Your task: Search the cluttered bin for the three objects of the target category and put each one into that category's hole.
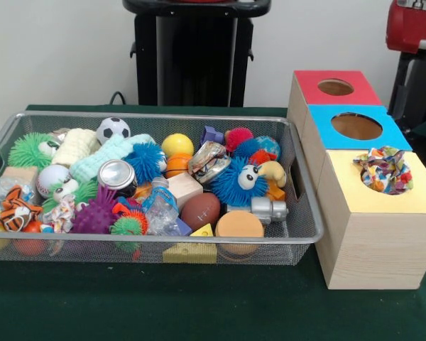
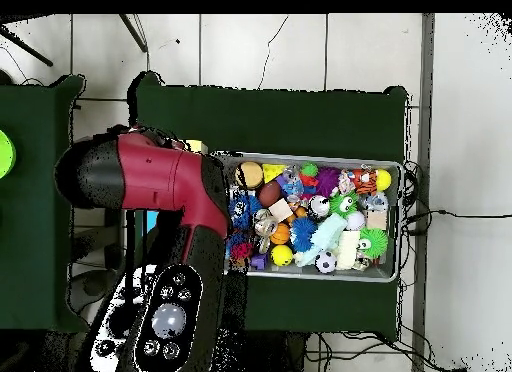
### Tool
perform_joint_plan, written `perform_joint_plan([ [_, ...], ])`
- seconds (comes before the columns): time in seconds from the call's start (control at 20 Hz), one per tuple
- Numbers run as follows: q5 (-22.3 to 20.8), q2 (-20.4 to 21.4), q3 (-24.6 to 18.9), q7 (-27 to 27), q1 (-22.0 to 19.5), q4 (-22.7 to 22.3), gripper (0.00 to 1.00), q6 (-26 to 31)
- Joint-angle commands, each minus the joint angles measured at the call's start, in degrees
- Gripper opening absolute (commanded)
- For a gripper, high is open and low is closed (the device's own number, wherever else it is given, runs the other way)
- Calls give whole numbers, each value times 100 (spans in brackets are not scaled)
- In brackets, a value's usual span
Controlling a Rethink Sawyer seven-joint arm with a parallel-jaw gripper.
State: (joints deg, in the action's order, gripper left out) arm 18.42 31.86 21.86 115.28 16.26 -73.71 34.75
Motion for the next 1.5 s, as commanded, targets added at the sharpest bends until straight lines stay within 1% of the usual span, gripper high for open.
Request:
perform_joint_plan([
  [0.05,-91,34,-721,536,-199,-994,100,-60],
  [0.35,-178,172,-778,408,-264,-1176,100,-204],
  [0.7,-324,441,-930,69,-498,-1522,100,-282],
  [1.05,-388,490,-1009,185,-563,-1624,100,-441],
  [1.2,-325,500,-1099,272,-612,-1676,100,-421],
  [1.3,-366,460,-1048,403,-561,-1632,100,-548],
  [1.35,-401,445,-986,498,-507,-1606,100,-704],
  [1.5,-431,427,-960,479,-489,-1500,100,-548],
])
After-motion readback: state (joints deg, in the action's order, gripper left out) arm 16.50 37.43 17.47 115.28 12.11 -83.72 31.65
